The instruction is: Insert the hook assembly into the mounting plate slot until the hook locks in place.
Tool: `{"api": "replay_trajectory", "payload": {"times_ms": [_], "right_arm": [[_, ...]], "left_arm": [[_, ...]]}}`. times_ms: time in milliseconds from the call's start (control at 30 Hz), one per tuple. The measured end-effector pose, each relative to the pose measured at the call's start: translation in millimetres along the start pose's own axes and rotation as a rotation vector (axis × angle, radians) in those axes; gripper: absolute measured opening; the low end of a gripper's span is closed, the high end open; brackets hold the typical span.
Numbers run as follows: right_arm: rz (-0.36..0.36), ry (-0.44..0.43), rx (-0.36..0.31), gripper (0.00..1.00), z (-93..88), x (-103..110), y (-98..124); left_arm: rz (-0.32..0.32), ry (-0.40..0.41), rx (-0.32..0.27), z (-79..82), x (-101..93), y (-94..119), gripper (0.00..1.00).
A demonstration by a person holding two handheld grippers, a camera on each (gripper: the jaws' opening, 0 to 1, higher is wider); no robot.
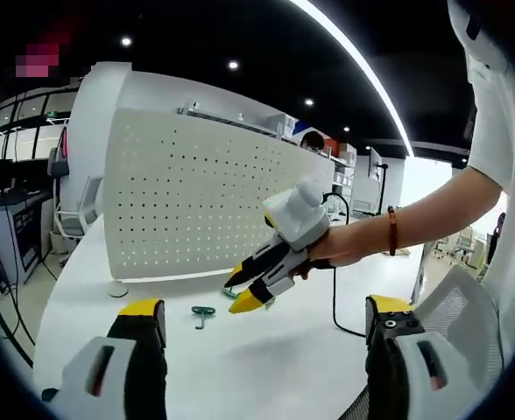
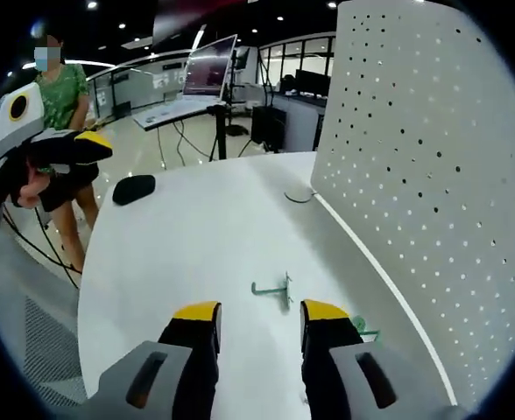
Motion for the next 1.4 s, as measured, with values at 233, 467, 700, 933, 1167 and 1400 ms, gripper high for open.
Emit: {"api": "replay_trajectory", "payload": {"times_ms": [233, 467, 700, 933, 1167, 1400], "right_arm": [[0.006, 0.012, 0.017, 0.34, -0.8, -2, -7], [0.007, 0.013, 0.035, 0.33, -2.4, -7, -11], [0.011, 0.027, 0.052, 0.32, -3.4, -10, -19], [0.02, 0.04, 0.075, 0.31, -0.5, -12, -29], [0.029, 0.073, 0.108, 0.29, -1.9, -11, -38], [0.031, 0.087, 0.158, 0.21, -5.1, -16, -47]], "left_arm": [[0.0, 0.0, 0.004, -1.3, 1.6, 0, 0.96], [0.001, 0.001, 0.011, -1.9, 5.0, -1, 0.97], [-0.007, 0.005, 0.021, -4.7, 6.3, -4, 0.97], [-0.005, 0.001, 0.025, -4.1, 7.4, -2, 0.97], [0.003, 0.014, 0.024, -7.1, 5.9, 0, 0.97], [0.003, 0.028, 0.012, -9.9, 9.4, -2, 0.97]]}}
Point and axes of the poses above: the point that each gripper's makers call its tool centre point, and the gripper's own axes: y roughly backward along the fingers, x roughly to its left, z roughly out of its top, the point moved 8 cm from there along y, roughly backward along the fingers, and after that the axes turned 7 degrees about -z, right-handed, at the moved point
